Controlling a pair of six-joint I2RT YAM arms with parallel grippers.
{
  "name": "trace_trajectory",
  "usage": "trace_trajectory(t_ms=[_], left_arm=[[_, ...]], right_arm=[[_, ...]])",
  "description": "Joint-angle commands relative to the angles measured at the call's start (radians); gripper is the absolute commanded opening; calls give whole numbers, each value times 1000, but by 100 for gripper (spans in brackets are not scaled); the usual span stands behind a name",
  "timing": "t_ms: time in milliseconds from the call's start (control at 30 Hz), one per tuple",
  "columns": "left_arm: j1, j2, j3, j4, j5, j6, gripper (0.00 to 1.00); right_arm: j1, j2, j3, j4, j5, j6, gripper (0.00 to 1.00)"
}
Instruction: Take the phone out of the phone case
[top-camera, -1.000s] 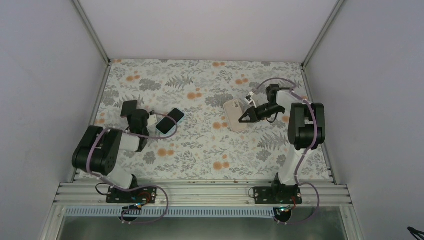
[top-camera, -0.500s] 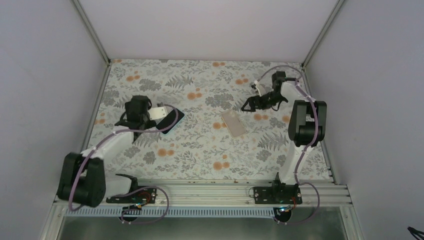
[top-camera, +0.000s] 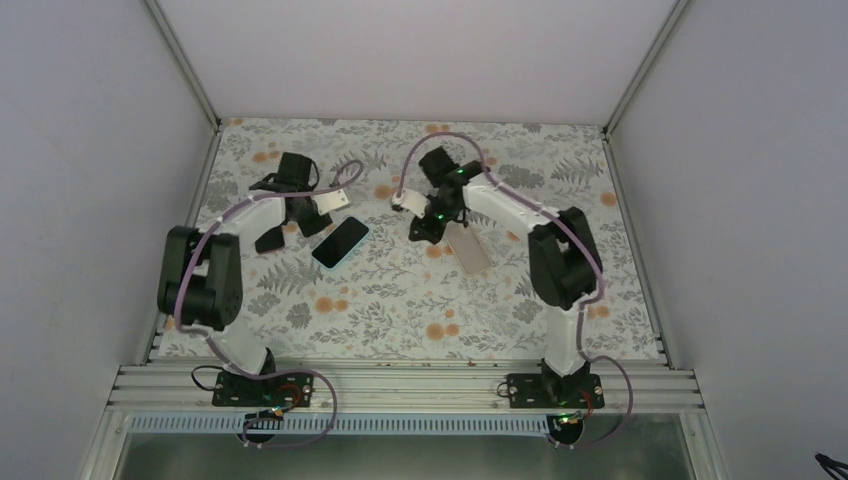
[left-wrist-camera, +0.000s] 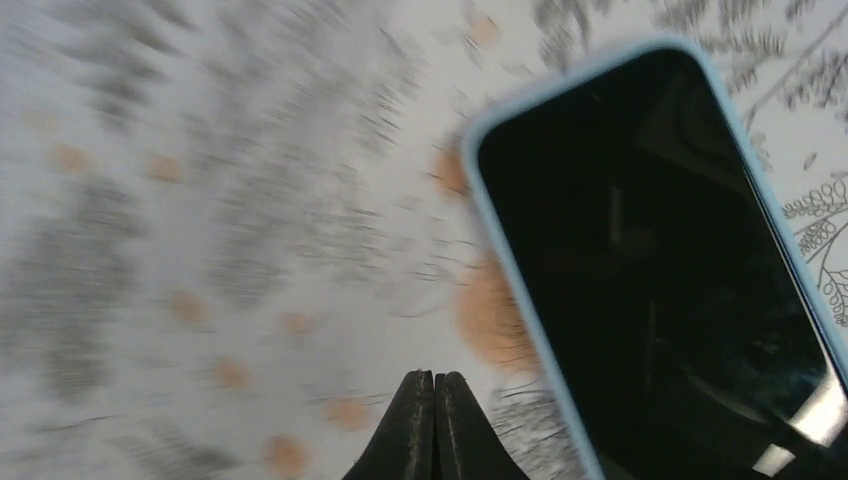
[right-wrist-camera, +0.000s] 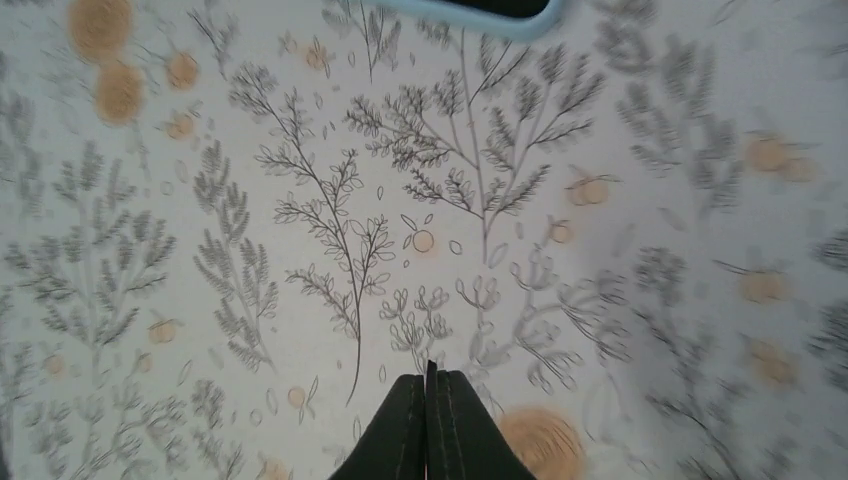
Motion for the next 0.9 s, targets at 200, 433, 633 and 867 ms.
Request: trace_trajectory(t_ms=[200, 433, 633, 867], left_arm=[[7, 108, -84, 60, 126, -118, 2], [41, 92, -164, 91, 100, -87, 2], [78, 97, -215, 107, 85, -54, 2], [87, 32, -245, 82, 100, -49, 2]], right_arm=[[54, 275, 222, 71, -173, 157, 4], [68, 494, 483, -20, -329, 222, 3], [77, 564, 514, -40, -362, 230, 3], [80, 574, 461, -15, -365, 232, 4]])
